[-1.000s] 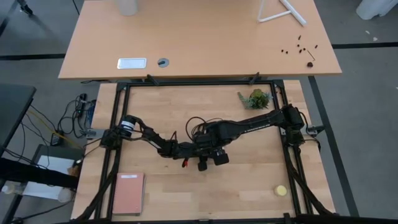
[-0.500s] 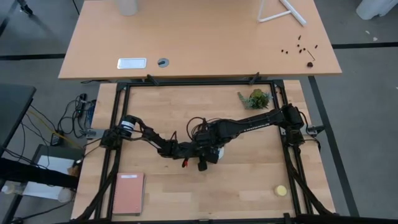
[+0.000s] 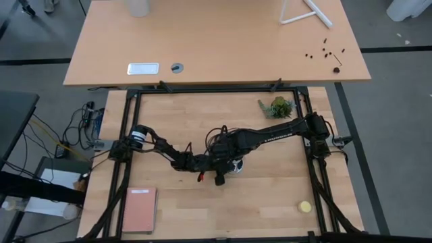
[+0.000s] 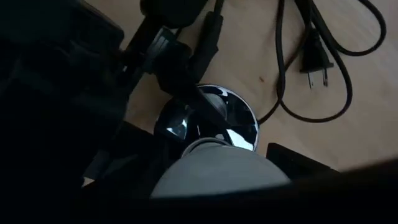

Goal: Screw lightbulb
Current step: Insert the lightbulb into the lamp

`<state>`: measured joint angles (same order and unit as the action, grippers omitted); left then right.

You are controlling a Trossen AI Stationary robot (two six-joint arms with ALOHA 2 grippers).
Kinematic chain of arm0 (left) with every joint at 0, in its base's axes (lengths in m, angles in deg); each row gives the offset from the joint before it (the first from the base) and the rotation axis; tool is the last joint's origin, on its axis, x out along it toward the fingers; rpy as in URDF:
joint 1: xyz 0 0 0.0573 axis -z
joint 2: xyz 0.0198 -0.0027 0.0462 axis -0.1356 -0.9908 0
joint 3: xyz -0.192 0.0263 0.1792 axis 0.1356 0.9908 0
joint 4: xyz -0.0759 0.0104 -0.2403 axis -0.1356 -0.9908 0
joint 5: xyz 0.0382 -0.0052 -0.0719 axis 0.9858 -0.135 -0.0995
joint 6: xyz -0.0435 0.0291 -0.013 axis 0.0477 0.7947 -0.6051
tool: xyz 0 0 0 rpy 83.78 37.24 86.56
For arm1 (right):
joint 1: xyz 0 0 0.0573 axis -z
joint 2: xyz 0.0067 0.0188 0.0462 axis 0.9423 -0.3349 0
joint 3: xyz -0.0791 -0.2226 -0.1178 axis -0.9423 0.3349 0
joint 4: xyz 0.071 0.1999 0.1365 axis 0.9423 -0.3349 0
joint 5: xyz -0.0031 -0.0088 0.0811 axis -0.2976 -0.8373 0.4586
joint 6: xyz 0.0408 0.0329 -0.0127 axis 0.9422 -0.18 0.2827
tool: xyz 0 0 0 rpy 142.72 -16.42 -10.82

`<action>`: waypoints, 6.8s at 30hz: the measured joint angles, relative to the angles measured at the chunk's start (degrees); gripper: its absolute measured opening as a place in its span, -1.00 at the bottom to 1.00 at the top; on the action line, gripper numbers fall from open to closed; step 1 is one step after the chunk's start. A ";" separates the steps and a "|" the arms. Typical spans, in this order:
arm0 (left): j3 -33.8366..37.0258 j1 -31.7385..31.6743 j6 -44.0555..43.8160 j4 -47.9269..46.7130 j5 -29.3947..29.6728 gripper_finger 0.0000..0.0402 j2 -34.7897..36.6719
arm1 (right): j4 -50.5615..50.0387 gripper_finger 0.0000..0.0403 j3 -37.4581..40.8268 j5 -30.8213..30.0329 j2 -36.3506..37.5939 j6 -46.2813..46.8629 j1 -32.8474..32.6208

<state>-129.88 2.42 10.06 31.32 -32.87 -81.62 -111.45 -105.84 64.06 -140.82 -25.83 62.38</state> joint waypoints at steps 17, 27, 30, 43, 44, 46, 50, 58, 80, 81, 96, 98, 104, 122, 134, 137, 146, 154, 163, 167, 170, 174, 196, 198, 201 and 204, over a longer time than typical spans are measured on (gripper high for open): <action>0.02 0.01 -0.10 -0.32 0.00 -0.03 0.00 | -0.85 0.84 -6.20 1.20 0.98 -22.32 -0.11; -0.02 0.00 0.10 -0.43 -0.03 -0.03 0.00 | -5.16 0.86 -7.43 -8.43 9.11 -22.82 -3.62; -0.02 0.00 0.10 -0.41 -0.04 -0.03 0.00 | -8.84 0.86 -6.53 -11.41 10.18 -20.85 -6.23; -0.02 -0.02 -0.02 -0.25 -1.57 -0.03 0.00 | 6.64 0.86 15.37 -17.27 16.37 -9.34 -17.49; -0.02 -0.02 -0.02 -0.25 -1.57 -0.03 0.00 | 9.44 0.86 17.96 -17.21 16.66 -9.05 -17.84; -0.02 -0.02 -0.04 -0.25 -1.57 -0.03 0.00 | 13.71 0.86 22.96 -17.26 17.41 -8.63 -18.18; -0.02 -0.02 -0.03 -0.36 -1.61 -0.03 0.00 | 25.68 0.86 32.50 -18.78 19.32 -8.14 -18.18; -0.12 -0.02 1.38 -1.25 -1.91 -0.03 0.07 | 41.95 0.86 42.13 -23.07 20.90 -15.09 -16.44; -0.04 0.04 0.22 -1.39 -2.38 -0.03 0.04 | 42.11 0.86 38.23 -14.62 20.87 -13.79 -19.38; -0.04 0.04 0.20 -1.39 -2.38 -0.03 0.04 | 42.38 0.86 38.23 -14.97 20.85 -13.67 -20.08; 0.00 -0.02 0.13 -1.10 -3.10 -0.03 0.02 | 40.11 0.86 38.29 -21.09 20.85 -15.23 -13.99; 0.00 -0.02 0.13 -1.12 -3.10 -0.03 0.02 | 42.64 0.86 38.29 -18.59 20.85 -16.87 -13.42; 0.00 -0.01 0.17 -1.35 -3.07 -0.03 0.02 | 43.15 0.85 38.36 -15.40 20.85 -14.41 -15.83; 0.00 -0.09 0.02 -1.34 -2.40 -0.03 -0.02 | 40.09 0.85 38.36 -20.84 20.68 -11.66 -14.54; -0.01 -0.17 -0.06 -1.41 -2.21 -0.03 -0.02 | 47.06 0.85 38.23 -9.75 20.71 -12.05 -20.02; 0.00 -0.20 -0.04 -1.37 -1.85 -0.03 -0.02 | 44.93 0.85 38.29 -12.42 20.65 -11.58 -20.63; 0.00 -0.13 -0.02 -1.41 -2.00 -0.03 -0.02 | 37.26 0.85 38.36 -21.32 20.65 -10.46 -15.58; 0.00 -0.13 0.20 -1.82 -2.38 -0.03 0.00 | 43.01 0.85 38.36 -15.20 20.65 -14.45 -13.97; -0.04 -0.15 0.07 -1.96 -2.31 -0.03 0.00 | 46.72 0.85 38.29 -11.07 20.68 -12.12 -20.04; -0.04 -0.13 0.07 -1.98 -2.16 -0.03 0.00 | 42.29 0.85 38.32 -12.47 20.68 -11.64 -18.69; -0.04 -0.13 0.07 -1.98 -2.14 -0.03 0.00 | 37.93 0.85 38.24 -12.23 20.68 -9.98 -17.33; -0.04 -0.13 0.12 -2.00 -2.16 -0.03 0.00 | 26.72 0.85 34.48 -13.81 20.68 -9.85 -16.06; 0.02 -0.15 1.15 -1.39 -4.69 -0.03 -0.02 | 16.08 0.97 24.78 -0.25 20.70 -41.51 -5.60; 0.02 -0.15 1.18 -1.39 -4.78 -0.03 -0.02 | 16.38 0.98 24.39 -0.42 20.70 -43.66 -4.94; 0.02 -0.15 1.20 -1.38 -4.81 -0.03 -0.02 | 16.72 0.98 23.35 -1.32 20.70 -46.43 -4.58; 0.00 -0.15 1.20 -1.07 -4.87 -0.03 -0.04 | 16.63 0.98 22.21 -1.41 20.51 -47.13 -4.22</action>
<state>-129.87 2.27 11.27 30.25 -37.74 -81.66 -94.83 -83.63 62.64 -120.31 -72.96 58.16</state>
